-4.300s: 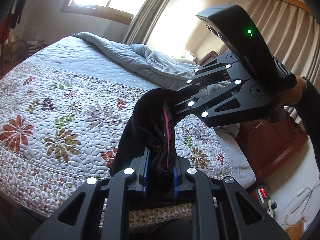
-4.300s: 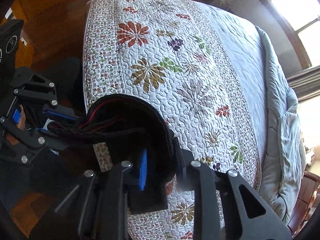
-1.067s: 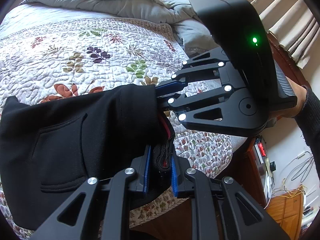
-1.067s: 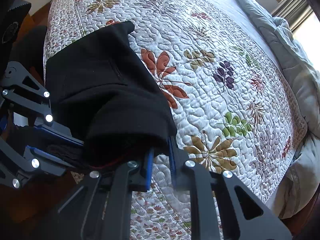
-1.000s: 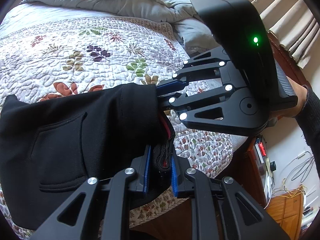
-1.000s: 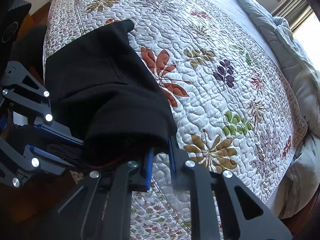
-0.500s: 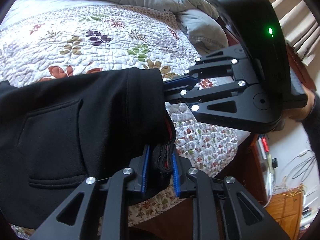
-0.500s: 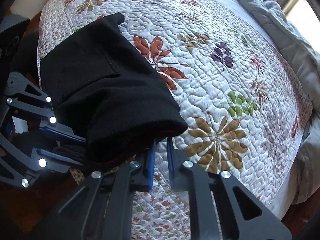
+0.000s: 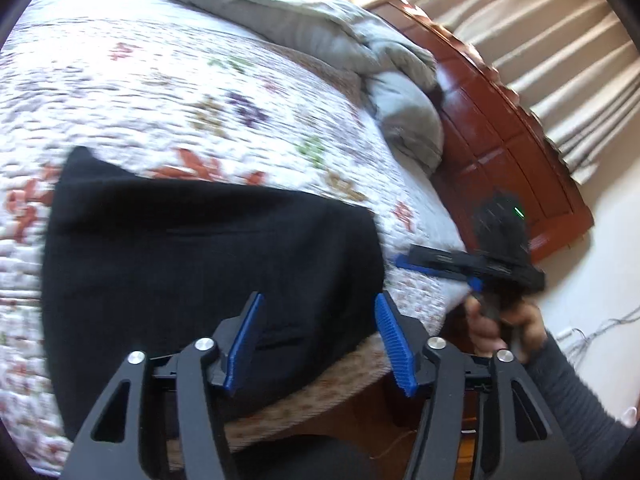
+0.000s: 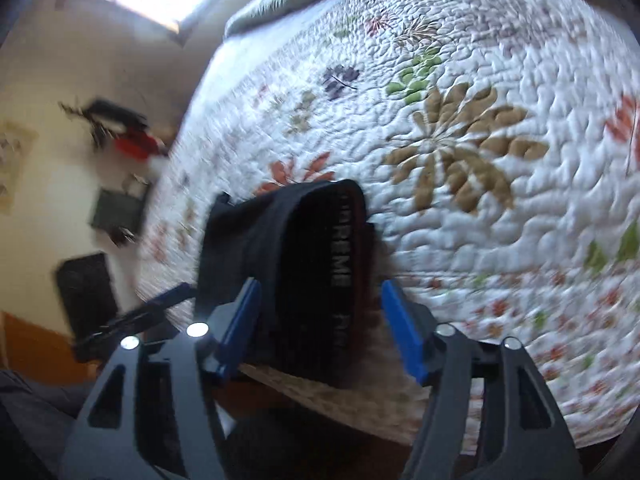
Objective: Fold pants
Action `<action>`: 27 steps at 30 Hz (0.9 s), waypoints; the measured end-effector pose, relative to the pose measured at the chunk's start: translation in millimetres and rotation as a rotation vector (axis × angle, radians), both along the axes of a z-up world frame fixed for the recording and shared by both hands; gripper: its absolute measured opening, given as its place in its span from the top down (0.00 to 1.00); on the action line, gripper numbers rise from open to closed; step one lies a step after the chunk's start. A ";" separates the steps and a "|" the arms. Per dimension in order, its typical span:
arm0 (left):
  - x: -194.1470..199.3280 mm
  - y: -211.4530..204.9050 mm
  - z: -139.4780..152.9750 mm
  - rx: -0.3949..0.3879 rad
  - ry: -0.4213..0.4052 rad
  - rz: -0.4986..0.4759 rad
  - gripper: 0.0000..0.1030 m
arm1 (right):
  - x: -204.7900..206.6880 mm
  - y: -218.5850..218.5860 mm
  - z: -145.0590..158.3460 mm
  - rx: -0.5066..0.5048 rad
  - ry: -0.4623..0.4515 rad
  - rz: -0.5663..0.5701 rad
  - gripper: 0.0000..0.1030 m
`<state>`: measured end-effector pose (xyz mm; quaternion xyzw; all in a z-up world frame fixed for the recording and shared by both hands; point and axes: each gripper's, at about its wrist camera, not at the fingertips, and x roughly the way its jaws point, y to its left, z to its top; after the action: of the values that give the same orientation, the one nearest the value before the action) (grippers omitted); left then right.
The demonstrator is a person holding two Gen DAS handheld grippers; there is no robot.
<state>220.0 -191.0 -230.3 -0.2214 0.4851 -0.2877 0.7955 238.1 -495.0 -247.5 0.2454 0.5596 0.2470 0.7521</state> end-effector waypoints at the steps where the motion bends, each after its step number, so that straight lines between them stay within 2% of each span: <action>1: 3.9 9.4 -4.2 0.006 0.005 0.019 0.42 | -2.5 3.4 -3.9 0.022 0.005 -0.025 0.31; 2: 8.3 21.6 -8.7 0.009 0.014 0.043 0.42 | -3.0 6.3 -8.9 0.041 0.014 -0.058 0.27; 6: 21.1 58.5 -13.7 -0.018 0.015 0.111 0.42 | 8.8 18.7 -21.5 0.131 0.034 -0.100 0.27; 8: 30.8 72.5 -15.0 -0.080 0.016 0.120 0.41 | 16.2 24.3 -23.3 0.145 0.031 -0.108 0.27; 10: 51.5 78.0 -22.2 -0.178 0.041 0.088 0.39 | 27.4 31.6 -27.0 0.159 0.038 -0.107 0.27; 11: 59.9 80.6 -27.0 -0.210 0.059 0.082 0.39 | 32.8 37.7 -29.1 0.158 0.038 -0.099 0.44; 12: 69.8 83.6 -33.2 -0.239 0.081 0.083 0.40 | 35.5 41.8 -29.9 0.162 0.031 -0.082 0.71; 13: 83.5 87.9 -41.5 -0.259 0.103 0.085 0.41 | 38.2 46.7 -27.6 0.140 0.012 -0.063 0.77; 15: 101.3 92.5 -55.9 -0.244 0.136 0.087 0.45 | 39.7 53.4 -19.0 0.112 -0.051 -0.046 0.88; 17: 115.6 94.3 -72.9 -0.205 0.177 0.097 0.57 | 40.3 50.3 -28.6 0.063 -0.055 -0.064 0.88; 18: 120.0 95.7 -79.3 -0.198 0.187 0.106 0.61 | 41.5 48.4 -41.6 -0.028 -0.027 -0.067 0.87; 20: 124.7 95.8 -89.5 -0.178 0.185 0.117 0.66 | 40.1 41.8 -59.8 -0.007 0.011 -0.096 0.87; 22: 127.1 99.1 -93.0 -0.211 0.197 0.118 0.65 | 39.1 40.2 -57.8 0.013 0.003 -0.107 0.84; 23: 127.7 102.5 -94.4 -0.242 0.208 0.118 0.64 | 39.2 40.9 -55.2 0.015 -0.003 -0.112 0.79; 24: 128.0 106.1 -95.2 -0.264 0.219 0.120 0.64 | 36.2 39.7 -50.8 0.024 -0.005 -0.117 0.70; 25: 127.0 110.4 -95.7 -0.300 0.236 0.125 0.61 | 34.3 38.4 -46.8 0.035 -0.002 -0.127 0.64; 27: 120.6 118.3 -88.0 -0.318 0.227 0.143 0.53 | 21.8 30.0 -38.8 0.046 0.002 -0.168 0.46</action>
<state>340.6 -72.6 -318.2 -0.4093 0.5031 -0.2765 0.7092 259.8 -465.0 -286.3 0.3089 0.5319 0.1957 0.7638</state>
